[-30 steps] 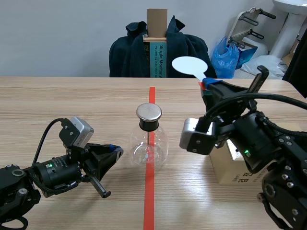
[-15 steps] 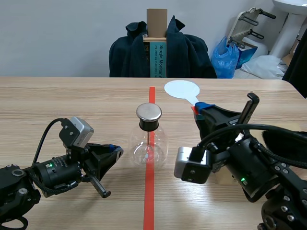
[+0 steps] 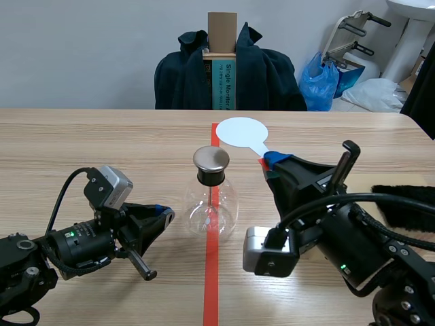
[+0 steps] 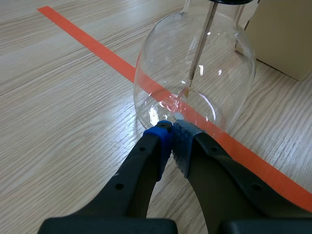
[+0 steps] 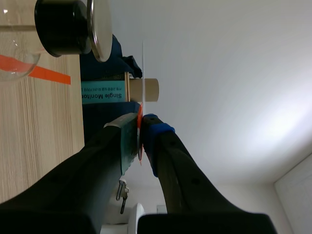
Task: Do the electroscope experiment.
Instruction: 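Move the plate toward and away from the electroscope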
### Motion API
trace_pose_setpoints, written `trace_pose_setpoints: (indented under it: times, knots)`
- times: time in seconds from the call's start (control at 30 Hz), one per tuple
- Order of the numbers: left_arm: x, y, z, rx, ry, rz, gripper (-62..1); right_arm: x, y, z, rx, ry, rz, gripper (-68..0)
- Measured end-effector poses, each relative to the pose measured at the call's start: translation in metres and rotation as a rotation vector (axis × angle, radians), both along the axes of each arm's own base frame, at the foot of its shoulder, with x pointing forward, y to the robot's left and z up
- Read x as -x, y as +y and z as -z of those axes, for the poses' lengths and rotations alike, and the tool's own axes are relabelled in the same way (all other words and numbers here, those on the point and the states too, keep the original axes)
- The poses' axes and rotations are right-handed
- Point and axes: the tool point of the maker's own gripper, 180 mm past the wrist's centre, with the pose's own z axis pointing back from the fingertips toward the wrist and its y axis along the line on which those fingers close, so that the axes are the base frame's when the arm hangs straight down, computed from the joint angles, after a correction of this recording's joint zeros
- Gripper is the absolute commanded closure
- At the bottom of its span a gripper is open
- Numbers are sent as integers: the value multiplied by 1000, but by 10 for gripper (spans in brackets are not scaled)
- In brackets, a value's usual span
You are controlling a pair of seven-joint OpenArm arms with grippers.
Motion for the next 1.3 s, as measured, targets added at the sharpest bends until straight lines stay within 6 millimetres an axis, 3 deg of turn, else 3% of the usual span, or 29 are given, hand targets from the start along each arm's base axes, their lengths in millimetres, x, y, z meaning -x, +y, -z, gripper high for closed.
trace_pose_setpoints:
  times: [0.33,0.83,1.3]
  knots:
    - [0,0,0,0,0,0,-38,14,16,0,7,-5,-119,-8]
    - [0,0,0,0,0,0,-38,15,17,0,8,-6,-125,-8]
    - [0,0,0,0,0,0,-38,-8,-12,0,-3,4,81,-8]
